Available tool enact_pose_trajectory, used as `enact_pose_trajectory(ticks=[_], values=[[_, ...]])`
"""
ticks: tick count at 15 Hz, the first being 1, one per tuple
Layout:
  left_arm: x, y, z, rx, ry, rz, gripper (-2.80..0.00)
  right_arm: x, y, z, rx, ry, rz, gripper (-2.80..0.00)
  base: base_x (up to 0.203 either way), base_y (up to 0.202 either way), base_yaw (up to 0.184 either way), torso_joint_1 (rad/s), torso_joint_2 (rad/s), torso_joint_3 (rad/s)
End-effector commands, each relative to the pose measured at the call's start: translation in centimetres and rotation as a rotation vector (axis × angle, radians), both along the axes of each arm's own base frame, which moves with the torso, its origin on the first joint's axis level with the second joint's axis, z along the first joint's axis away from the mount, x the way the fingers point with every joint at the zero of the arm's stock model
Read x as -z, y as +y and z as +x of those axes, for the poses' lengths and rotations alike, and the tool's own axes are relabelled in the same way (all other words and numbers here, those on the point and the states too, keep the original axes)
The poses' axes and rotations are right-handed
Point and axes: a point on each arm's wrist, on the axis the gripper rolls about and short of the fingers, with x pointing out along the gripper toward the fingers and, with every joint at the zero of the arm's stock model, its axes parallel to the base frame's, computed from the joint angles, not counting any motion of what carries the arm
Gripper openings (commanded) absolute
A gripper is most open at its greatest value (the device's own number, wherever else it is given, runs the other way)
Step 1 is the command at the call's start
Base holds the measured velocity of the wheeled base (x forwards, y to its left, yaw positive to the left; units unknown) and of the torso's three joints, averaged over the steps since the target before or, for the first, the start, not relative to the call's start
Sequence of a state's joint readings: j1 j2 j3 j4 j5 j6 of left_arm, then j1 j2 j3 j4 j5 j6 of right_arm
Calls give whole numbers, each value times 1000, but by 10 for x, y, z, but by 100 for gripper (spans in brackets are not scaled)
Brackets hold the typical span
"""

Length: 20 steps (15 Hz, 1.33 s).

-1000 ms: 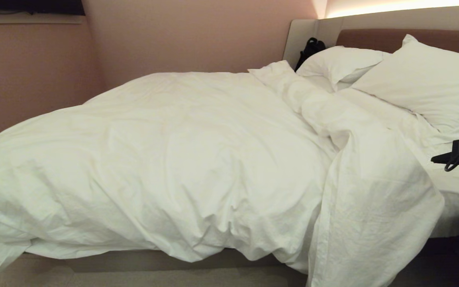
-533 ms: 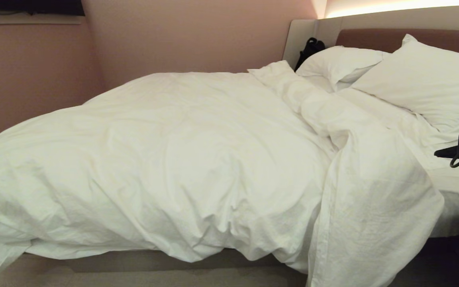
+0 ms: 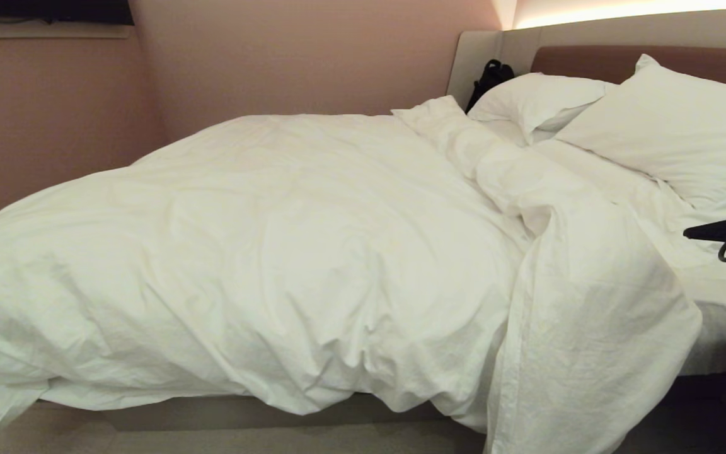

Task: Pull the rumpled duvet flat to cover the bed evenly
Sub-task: Flatten the corners of the folded blanket

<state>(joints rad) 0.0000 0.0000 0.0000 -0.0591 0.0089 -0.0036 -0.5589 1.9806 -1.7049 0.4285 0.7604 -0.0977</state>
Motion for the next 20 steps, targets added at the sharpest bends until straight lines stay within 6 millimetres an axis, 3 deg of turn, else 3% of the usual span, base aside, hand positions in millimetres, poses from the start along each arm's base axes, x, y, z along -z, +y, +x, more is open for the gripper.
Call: enact_pose_trajectory(ticks=[1,9,20], values=[[0,0,0,-2,-1,10,-280,-2,0,-1,-4,-6,1,-280,0,0,0,0,0,0],[0,0,0,3,-2,36,-280,0,0,0,-6,-5,2,-280,8,0,1,0,1,0],[0,0,0,-1,3,34,-280,4,-1,2,-10,1,2,-280,180,0,0,3,5,3]])
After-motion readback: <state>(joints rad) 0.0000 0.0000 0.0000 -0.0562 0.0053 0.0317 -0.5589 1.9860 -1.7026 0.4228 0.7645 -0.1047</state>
